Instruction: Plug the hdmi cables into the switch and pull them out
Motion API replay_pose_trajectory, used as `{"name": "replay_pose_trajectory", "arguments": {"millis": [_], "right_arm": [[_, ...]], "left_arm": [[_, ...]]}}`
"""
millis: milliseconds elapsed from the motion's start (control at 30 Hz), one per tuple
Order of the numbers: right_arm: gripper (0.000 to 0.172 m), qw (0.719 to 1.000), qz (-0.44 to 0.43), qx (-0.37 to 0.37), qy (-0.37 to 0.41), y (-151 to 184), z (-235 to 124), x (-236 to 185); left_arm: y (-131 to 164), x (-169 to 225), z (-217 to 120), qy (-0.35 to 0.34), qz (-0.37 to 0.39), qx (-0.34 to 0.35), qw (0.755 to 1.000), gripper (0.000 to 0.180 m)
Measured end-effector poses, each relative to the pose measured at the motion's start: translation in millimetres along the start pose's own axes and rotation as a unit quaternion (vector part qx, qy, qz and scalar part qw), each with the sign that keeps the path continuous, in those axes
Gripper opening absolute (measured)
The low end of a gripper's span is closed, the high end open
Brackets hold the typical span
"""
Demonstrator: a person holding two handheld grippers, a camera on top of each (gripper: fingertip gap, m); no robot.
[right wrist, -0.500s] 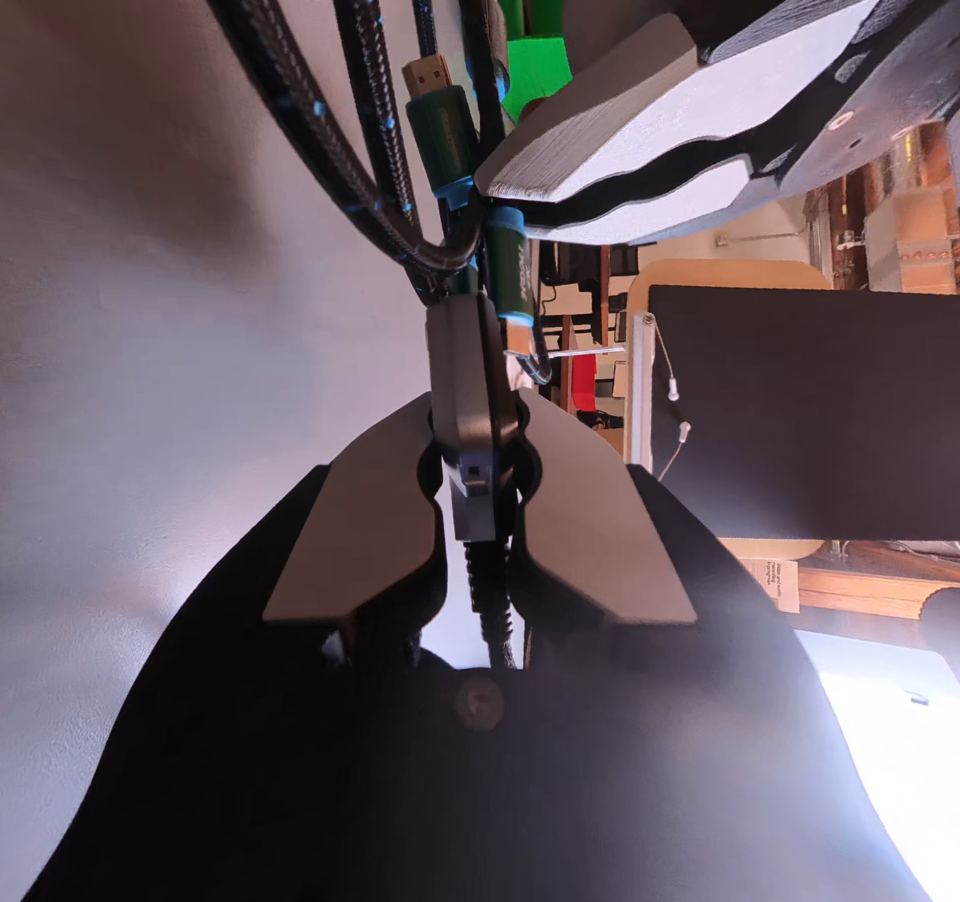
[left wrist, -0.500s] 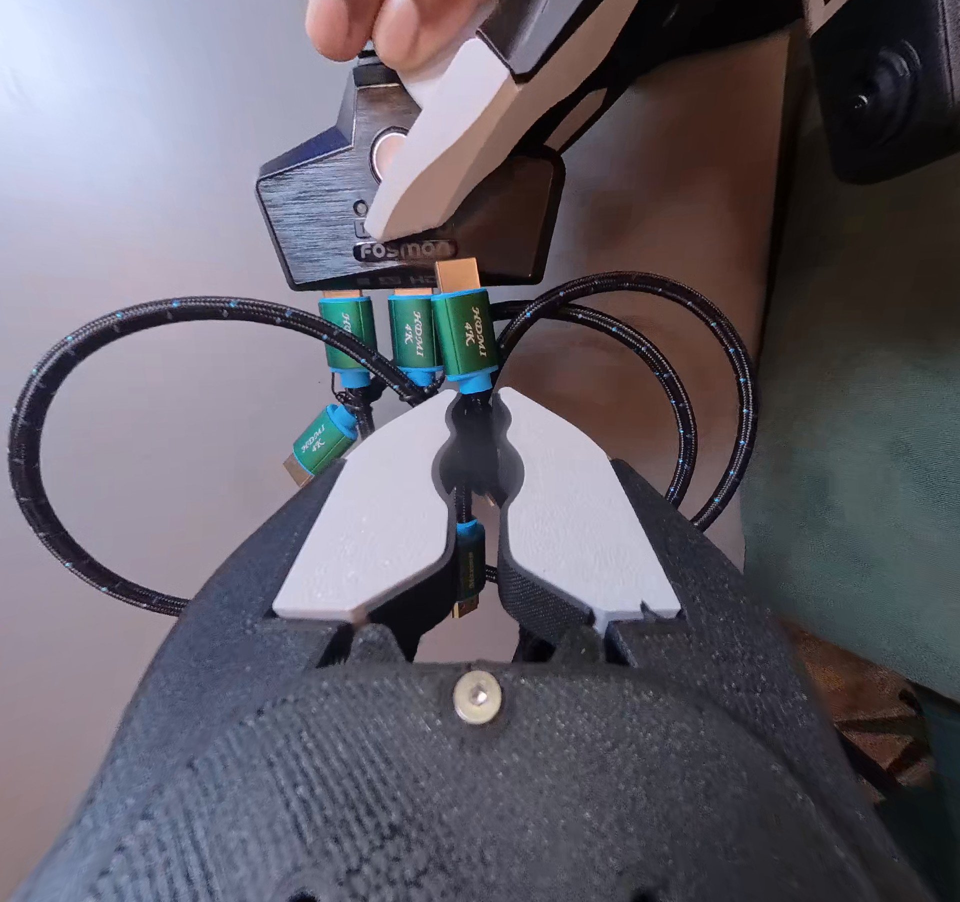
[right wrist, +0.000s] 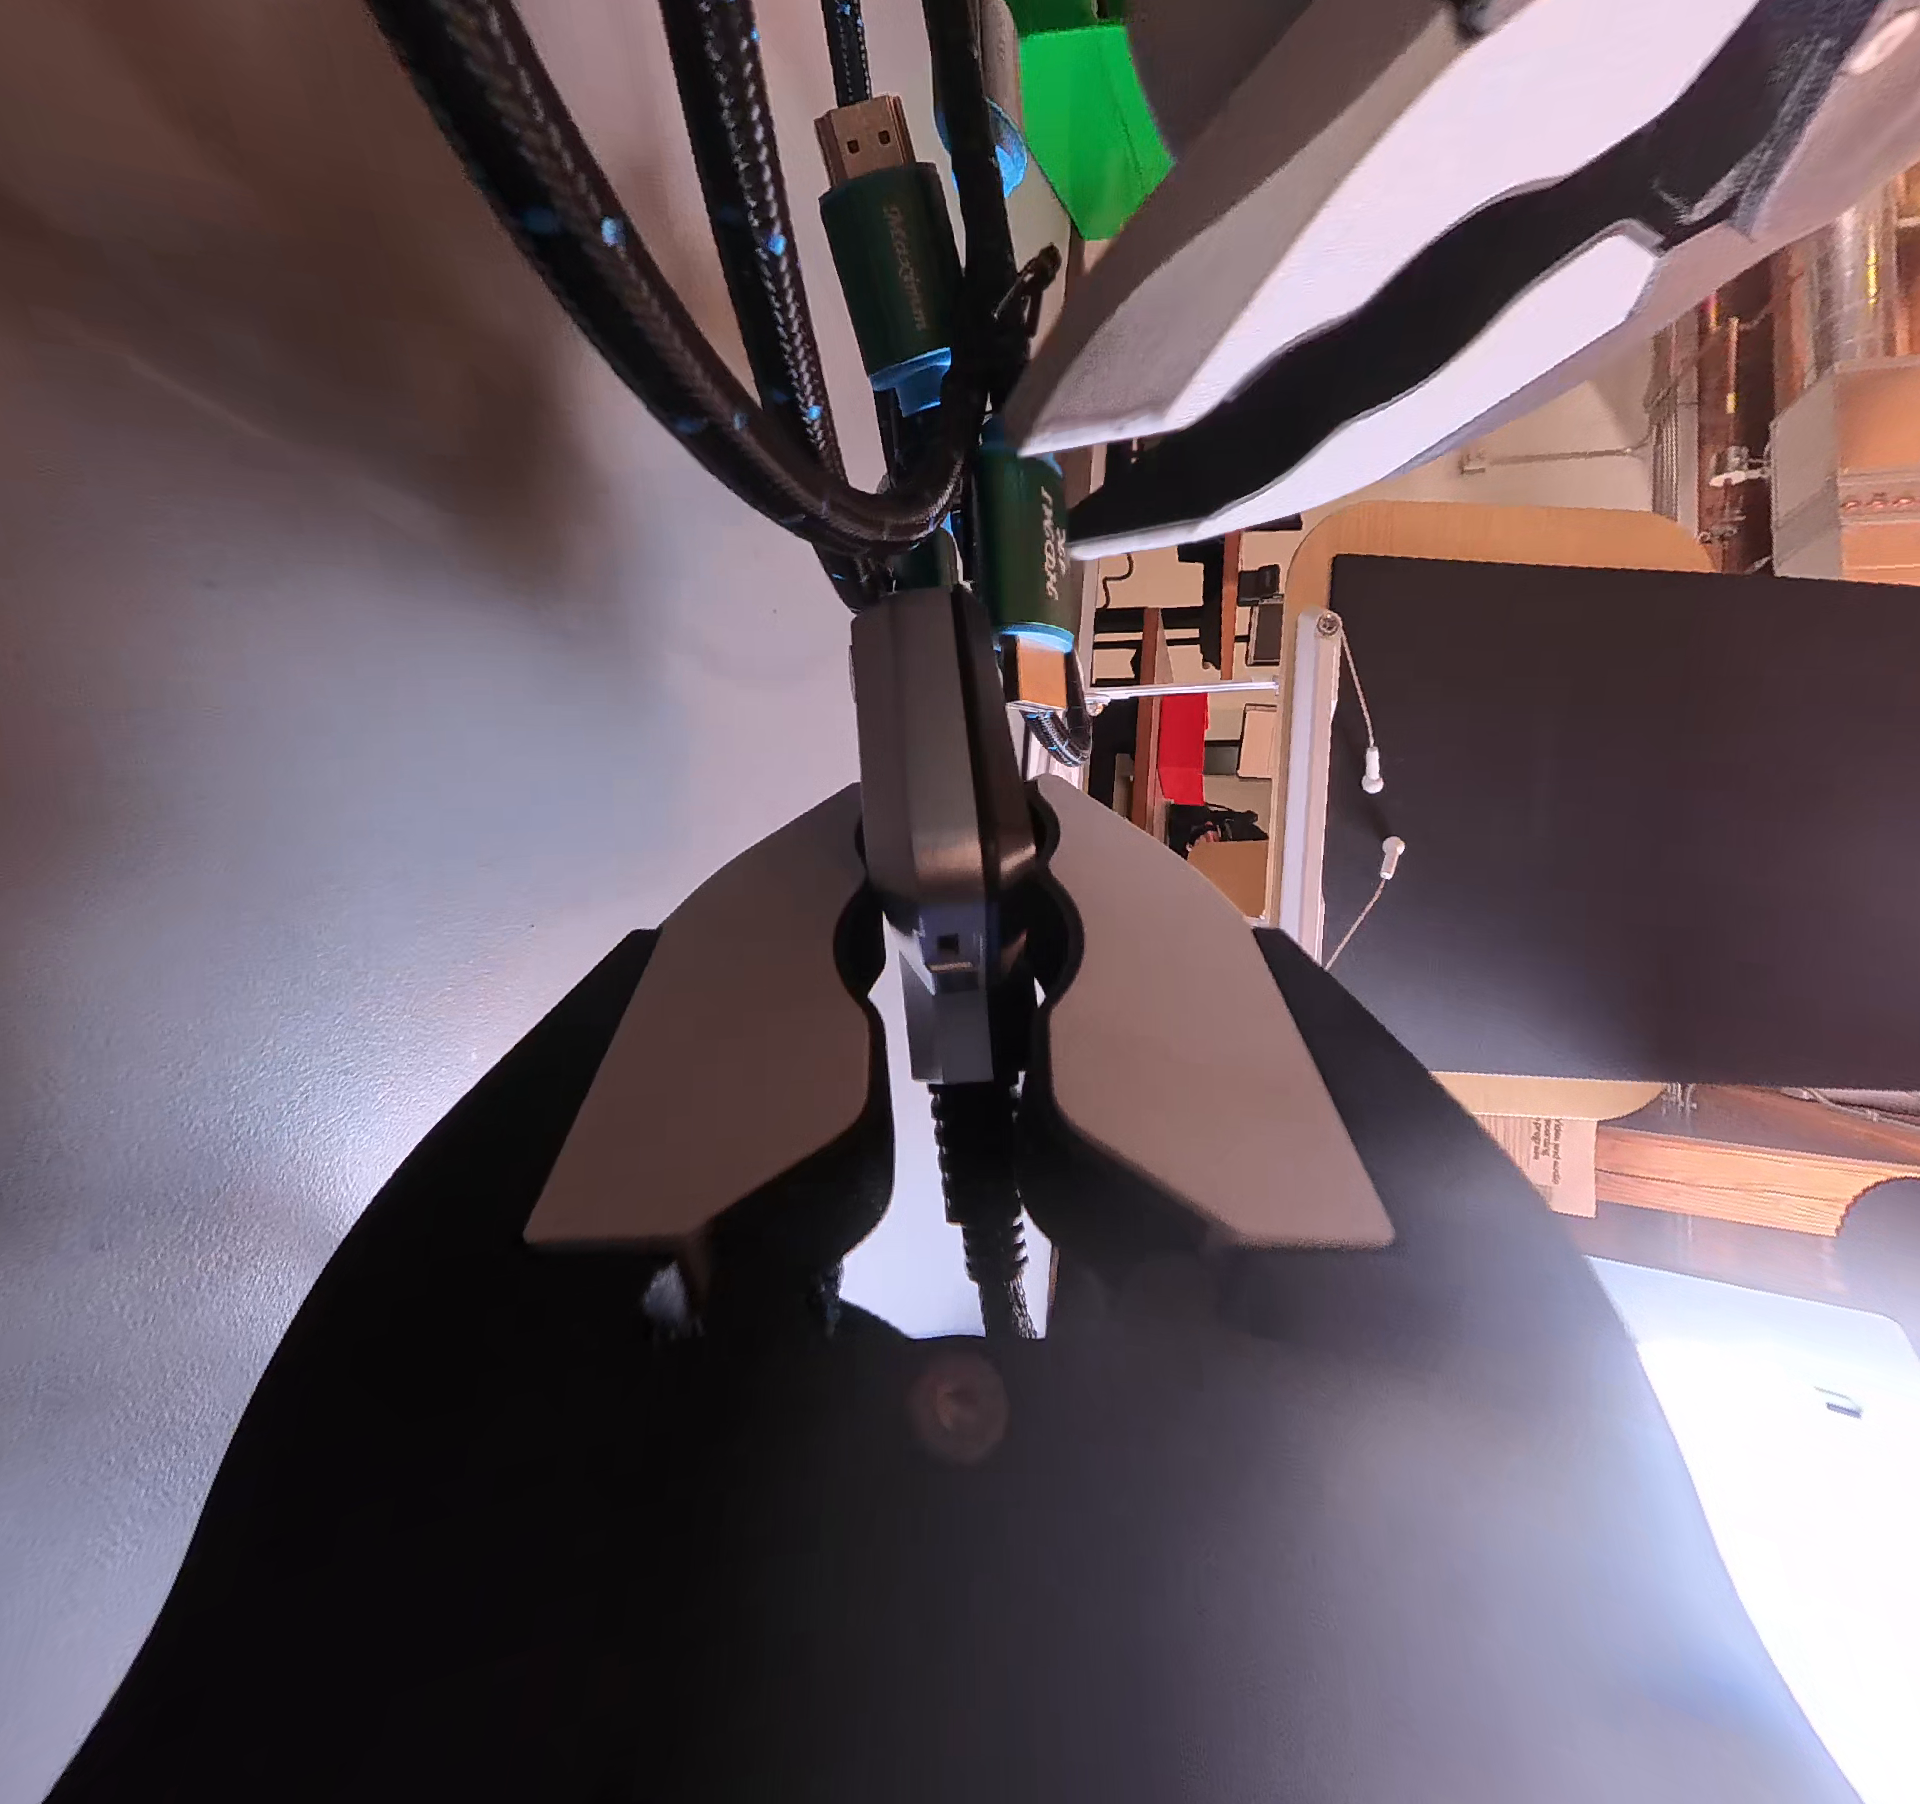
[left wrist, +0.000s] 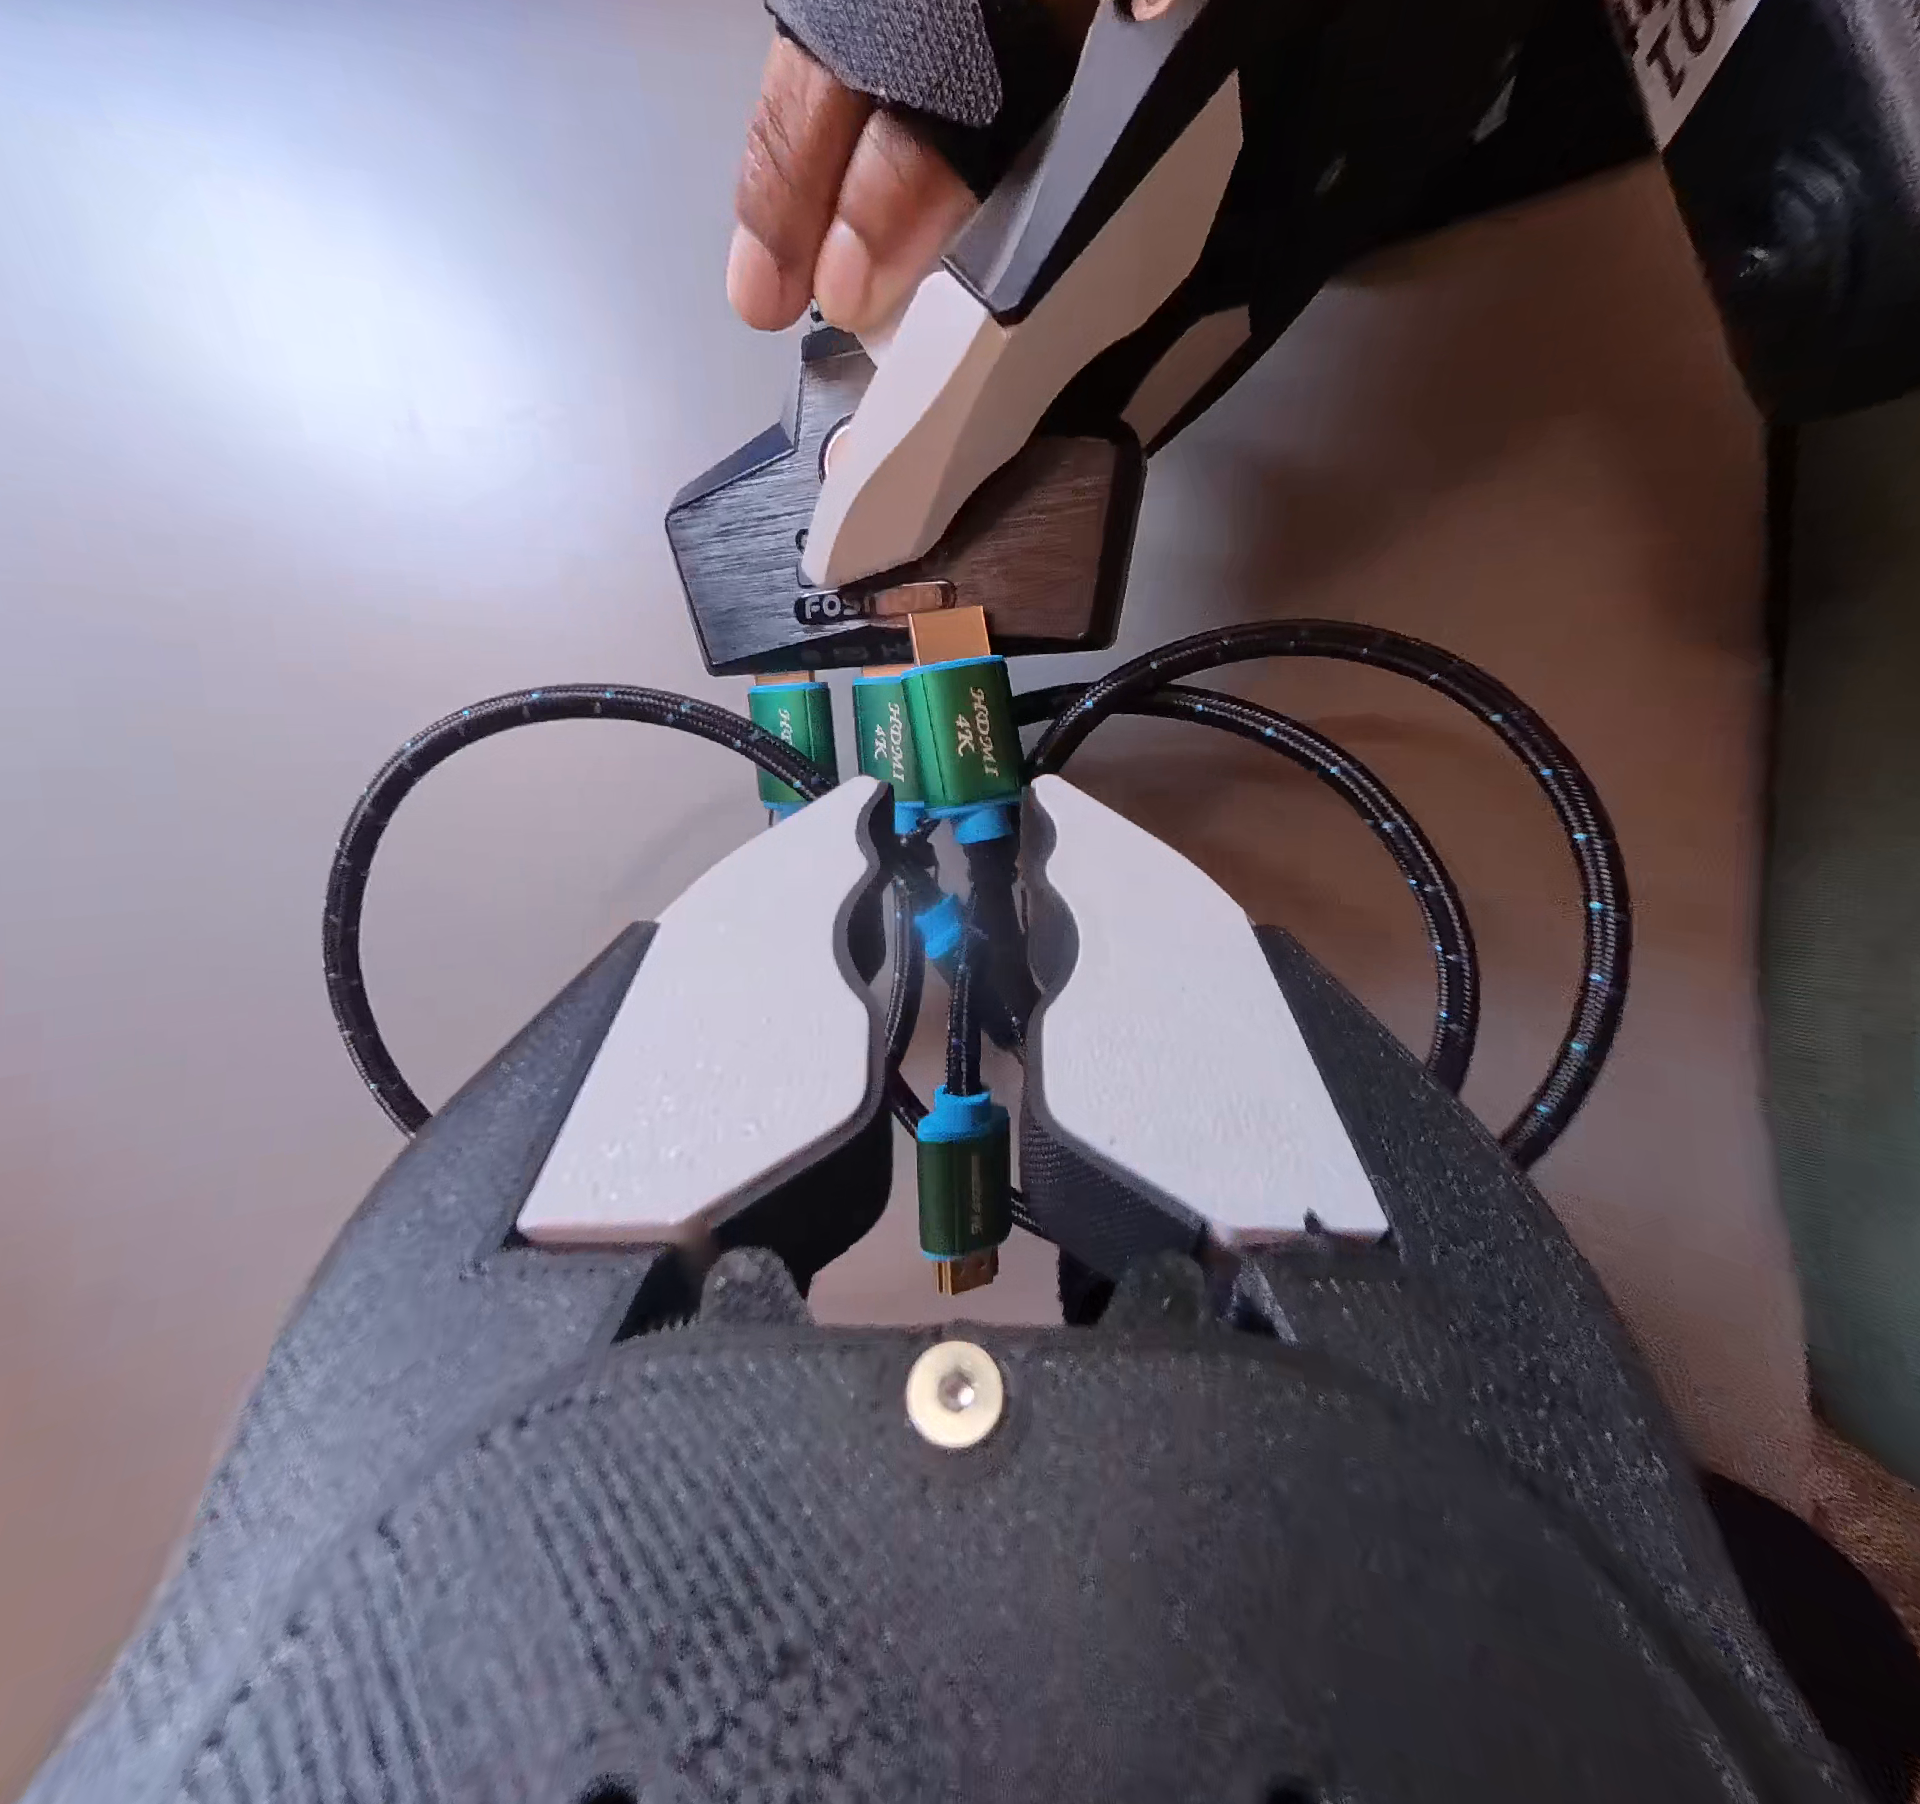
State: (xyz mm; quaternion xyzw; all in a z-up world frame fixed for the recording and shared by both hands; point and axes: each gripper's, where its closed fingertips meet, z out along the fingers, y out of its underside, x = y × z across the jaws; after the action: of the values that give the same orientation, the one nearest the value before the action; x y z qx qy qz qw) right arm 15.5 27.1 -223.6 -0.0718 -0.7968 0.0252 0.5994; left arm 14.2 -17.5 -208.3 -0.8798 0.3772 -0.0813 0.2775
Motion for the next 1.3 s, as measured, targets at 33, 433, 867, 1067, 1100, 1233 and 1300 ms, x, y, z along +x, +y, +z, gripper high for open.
{"name": "replay_pose_trajectory", "arguments": {"millis": [33, 433, 867, 1067, 1100, 1233, 1300], "right_arm": [[0.024, 1.0, 0.002, -0.001, 0.001, 0, 0, 1], [0.023, 0.999, 0.041, -0.015, -0.016, 6, 1, 0], [0.023, 0.991, 0.12, 0.013, -0.064, -3, -3, -5], [0.023, 0.992, 0.102, 0.021, -0.072, -9, -3, -9], [0.023, 0.992, 0.1, 0.023, -0.073, -9, -3, -9], [0.023, 0.993, 0.09, 0.019, -0.076, -6, -2, -12], [0.023, 0.993, 0.089, 0.02, -0.076, -6, -2, -13]], "left_arm": [[0, -1, 3, -0.013, 0.01, 0.0, 1.0, 0.025], [-4, -6, 9, -0.138, 0.141, -0.017, 0.98, 0.024], [-7, -2, 6, -0.199, 0.284, -0.022, 0.938, 0.013], [-2, 4, 4, -0.155, 0.241, 0.007, 0.958, 0.012], [-1, 5, 4, -0.145, 0.231, 0.014, 0.962, 0.012], [-4, 11, -5, -0.103, 0.179, 0.059, 0.977, 0.008], [-5, 14, -10, -0.083, 0.159, 0.077, 0.981, 0.008]]}}
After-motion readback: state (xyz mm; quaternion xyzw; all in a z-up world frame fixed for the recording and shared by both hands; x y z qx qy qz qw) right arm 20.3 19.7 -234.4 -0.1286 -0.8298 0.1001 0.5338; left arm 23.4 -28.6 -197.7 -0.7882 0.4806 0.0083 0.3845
